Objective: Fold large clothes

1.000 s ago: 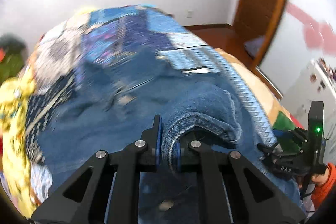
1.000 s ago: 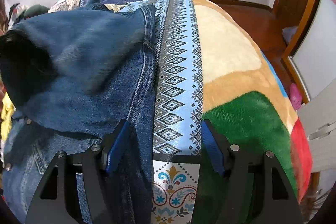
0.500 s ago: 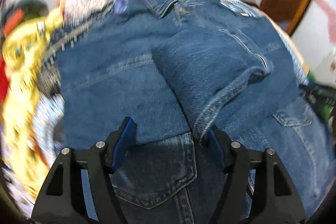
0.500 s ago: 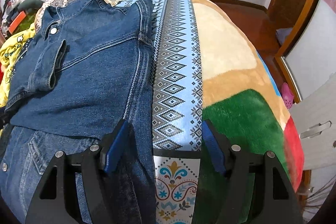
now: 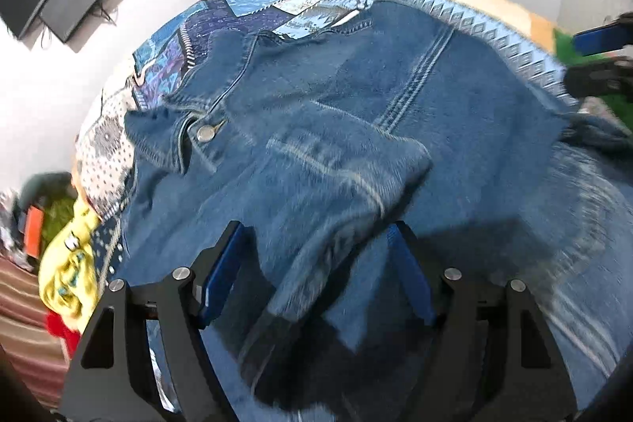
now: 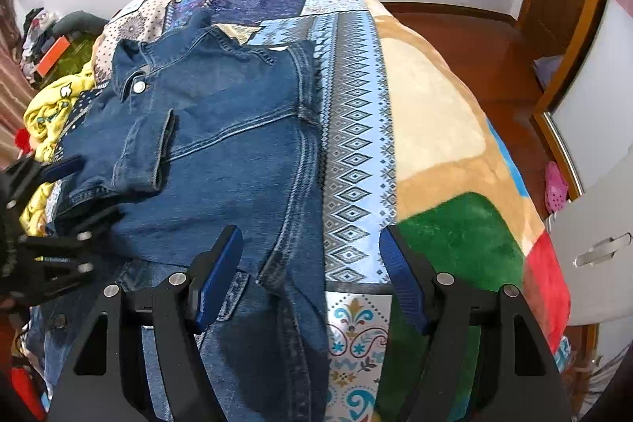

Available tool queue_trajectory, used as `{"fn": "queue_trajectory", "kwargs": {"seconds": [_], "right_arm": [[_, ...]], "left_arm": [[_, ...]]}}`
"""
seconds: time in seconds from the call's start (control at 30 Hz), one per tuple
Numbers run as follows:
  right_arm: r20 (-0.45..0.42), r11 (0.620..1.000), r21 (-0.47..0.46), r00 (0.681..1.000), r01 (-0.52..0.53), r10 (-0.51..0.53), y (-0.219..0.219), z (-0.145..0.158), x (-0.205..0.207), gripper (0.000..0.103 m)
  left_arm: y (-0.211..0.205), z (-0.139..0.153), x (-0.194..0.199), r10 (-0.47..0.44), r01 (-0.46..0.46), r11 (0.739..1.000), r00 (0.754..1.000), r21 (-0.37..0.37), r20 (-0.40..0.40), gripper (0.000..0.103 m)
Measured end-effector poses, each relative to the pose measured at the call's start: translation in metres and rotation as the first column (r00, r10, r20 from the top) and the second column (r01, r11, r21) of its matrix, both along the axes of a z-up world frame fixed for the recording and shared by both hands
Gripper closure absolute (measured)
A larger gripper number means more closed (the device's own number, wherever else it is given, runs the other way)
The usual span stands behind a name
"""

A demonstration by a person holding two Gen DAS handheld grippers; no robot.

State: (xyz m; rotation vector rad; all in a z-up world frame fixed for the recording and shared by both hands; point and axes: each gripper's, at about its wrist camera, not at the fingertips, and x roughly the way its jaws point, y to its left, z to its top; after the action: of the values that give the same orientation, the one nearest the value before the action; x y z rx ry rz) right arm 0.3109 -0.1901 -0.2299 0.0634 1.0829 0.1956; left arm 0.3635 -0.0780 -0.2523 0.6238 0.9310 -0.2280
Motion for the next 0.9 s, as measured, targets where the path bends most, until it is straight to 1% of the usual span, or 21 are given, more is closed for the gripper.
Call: {"fn": "queue_trajectory", "kwargs": {"seconds": [0.07,0.13,0.17,0.2,0.27,0.33,0.37,0.43,0.47,0.5,0.57,0.6,0.63,0.7,0.77,0.8,0.87,0.9], "right_arm": [[-0.009,1.0,0.004,1.0,-0.005,0.005,0.002,-0.003,0.0,0.034],[-0.018,1.0,0.003,1.0,-0.008,0.008,0.004,-0.005,0.0,0.034],[-0.024,1.0,0.0,1.0,-0.009,0.009,0.005,-0.006,0.001,0.034],[-0.026,1.0,-0.001,1.0,-0.008,0.008,0.005,-0.006,0.0,0.034],[-0.031,1.0,-0.004,0.999,-0.007,0.007,0.007,-0.007,0.0,0.034],[-0.029,1.0,-0.007,1.0,-0.01,0.009,0.009,-0.006,-0.002,0.034],[-0.025,1.0,-0.01,1.0,-0.012,0.012,0.01,-0.005,-0.003,0.034],[-0.021,1.0,-0.022,1.0,-0.017,0.016,0.012,-0.004,-0.003,0.034],[-0.021,0.999,-0.032,1.0,-0.017,0.016,0.013,-0.004,-0.003,0.034],[-0.023,0.999,-0.038,1.0,-0.017,0.016,0.014,-0.005,-0.003,0.034],[-0.033,1.0,-0.023,0.999,-0.016,0.015,0.016,-0.004,-0.002,0.034],[-0.034,1.0,-0.01,0.999,-0.016,0.016,0.017,-0.004,-0.002,0.034],[-0.034,1.0,-0.003,0.999,-0.018,0.018,0.02,-0.003,-0.003,0.034],[-0.03,1.0,-0.009,0.999,-0.026,0.026,0.025,-0.003,-0.004,0.034],[-0.03,0.999,-0.022,0.999,-0.041,0.04,0.03,-0.003,-0.006,0.034],[-0.031,0.999,-0.025,0.999,-0.045,0.045,0.032,-0.003,-0.007,0.034],[-0.035,0.998,-0.032,0.998,-0.054,0.053,0.037,-0.003,-0.008,0.034],[-0.037,0.998,-0.034,0.998,-0.056,0.054,0.038,-0.003,-0.008,0.034]], "left_arm": [[-0.01,-0.003,0.003,0.01,-0.011,1.0,0.999,0.028,0.041,0.03],[-0.013,-0.002,0.005,0.0,-0.002,1.0,0.998,0.023,0.062,0.039],[-0.013,-0.001,0.006,-0.005,0.005,1.0,0.999,-0.003,0.046,0.053],[-0.012,0.0,0.008,0.004,-0.003,1.0,0.999,-0.03,0.032,0.064],[-0.002,0.009,0.011,0.035,-0.031,0.995,0.999,-0.092,0.035,0.07],[0.01,0.023,0.012,0.078,-0.071,0.981,0.996,-0.18,0.031,0.074],[0.022,0.033,0.012,0.107,-0.099,0.965,0.994,-0.244,0.019,0.076],[0.045,0.051,0.013,0.162,-0.149,0.927,0.987,-0.343,0.009,0.08],[0.053,0.057,0.012,0.181,-0.165,0.915,0.983,-0.368,0.009,0.082],[0.067,0.065,0.012,0.212,-0.19,0.896,0.977,-0.402,0.009,0.085],[0.103,0.08,0.008,0.279,-0.243,0.845,0.96,-0.476,0.005,0.085],[0.119,0.084,0.004,0.309,-0.266,0.824,0.951,-0.5,0.004,0.085],[0.133,0.086,0.002,0.332,-0.285,0.808,0.943,-0.515,-0.001,0.085],[0.165,0.087,-0.006,0.395,-0.34,0.771,0.919,-0.538,-0.016,0.085],[0.186,0.083,-0.017,0.438,-0.381,0.749,0.899,-0.542,-0.026,0.086],[0.202,0.077,-0.025,0.47,-0.415,0.734,0.882,-0.538,-0.04,0.086],[0.222,0.067,-0.035,0.503,-0.457,0.71,0.862,-0.535,-0.069,0.086],[0.236,0.054,-0.043,0.511,-0.487,0.683,0.851,-0.544,-0.119,0.086]]}}
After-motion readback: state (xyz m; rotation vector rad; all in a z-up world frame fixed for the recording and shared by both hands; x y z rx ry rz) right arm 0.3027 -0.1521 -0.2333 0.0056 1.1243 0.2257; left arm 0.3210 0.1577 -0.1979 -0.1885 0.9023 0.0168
